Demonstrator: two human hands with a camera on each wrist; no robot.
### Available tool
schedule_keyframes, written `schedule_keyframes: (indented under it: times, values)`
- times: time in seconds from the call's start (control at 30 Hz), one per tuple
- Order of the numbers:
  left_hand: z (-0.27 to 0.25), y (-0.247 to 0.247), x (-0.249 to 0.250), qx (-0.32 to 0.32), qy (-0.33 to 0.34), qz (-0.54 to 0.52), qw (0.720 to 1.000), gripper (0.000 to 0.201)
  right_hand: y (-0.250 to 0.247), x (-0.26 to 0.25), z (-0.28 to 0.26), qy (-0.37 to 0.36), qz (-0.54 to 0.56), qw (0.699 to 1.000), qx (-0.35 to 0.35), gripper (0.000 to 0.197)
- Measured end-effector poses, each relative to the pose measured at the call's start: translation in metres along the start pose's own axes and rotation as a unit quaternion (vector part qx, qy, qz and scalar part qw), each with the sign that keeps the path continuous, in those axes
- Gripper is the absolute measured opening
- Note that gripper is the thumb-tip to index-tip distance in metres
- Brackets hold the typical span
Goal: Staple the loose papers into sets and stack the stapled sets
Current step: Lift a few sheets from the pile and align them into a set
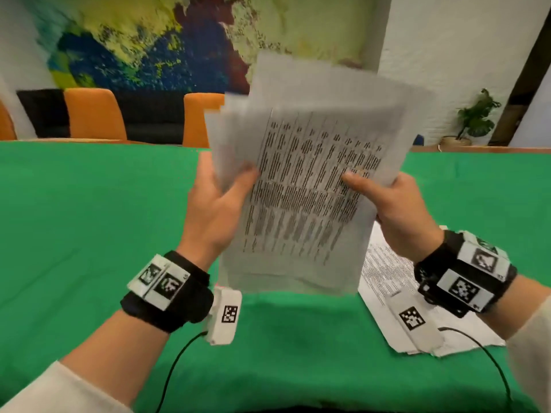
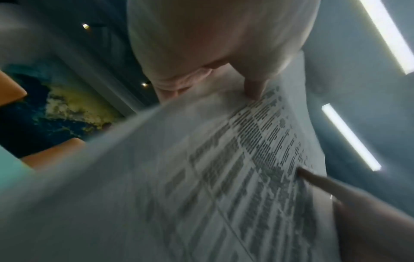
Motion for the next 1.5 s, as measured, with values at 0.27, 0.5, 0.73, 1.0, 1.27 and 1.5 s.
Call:
schedule_keyframes:
  times: [0.27,0.5,0.73,1.0,1.27,1.5]
  values:
    - [-0.004,0.012,0.004,-0.039,0.015,0.044,0.998,0.035,0.005,-0.009,-0.004,-0.01,-0.064,0.997,-0.031,0.022]
    - [0.009,0.009,-0.001,-0.055,-0.099,-0.015,0.993,0.04,0.003,-0.005,-0.002,-0.032,-0.006,0.999,0.01,0.035]
    - [-0.016,0.017,-0.03,-0.092,-0.131,0.019,0.987,0.042,0.003,0.037,-0.008,0.01,-0.072,0.997,0.023,0.023]
    - [0.009,0.024,-0.021,-0.102,-0.11,0.05,0.987,0.042,0.002,0.014,0.015,-0.024,-0.057,0.998,0.017,0.034]
    - [0.014,0.036,-0.007,-0.086,-0.068,-0.003,0.994,0.042,0.0,0.001,0.024,-0.037,-0.051,0.998,0.027,0.026]
    - [0.006,0.035,-0.016,-0.073,-0.081,-0.049,0.993,0.04,-0.004,-0.001,0.022,-0.03,-0.028,0.999,0.022,0.035]
Point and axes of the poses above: each hand's wrist, its own z-axis towards the middle knuckle, its own y-axis out of the palm, x = y × z, the point moved 1 cm from there along z, towards the middle knuckle, and after that the axes turned 4 degrees about x, right-handed, at the moved point
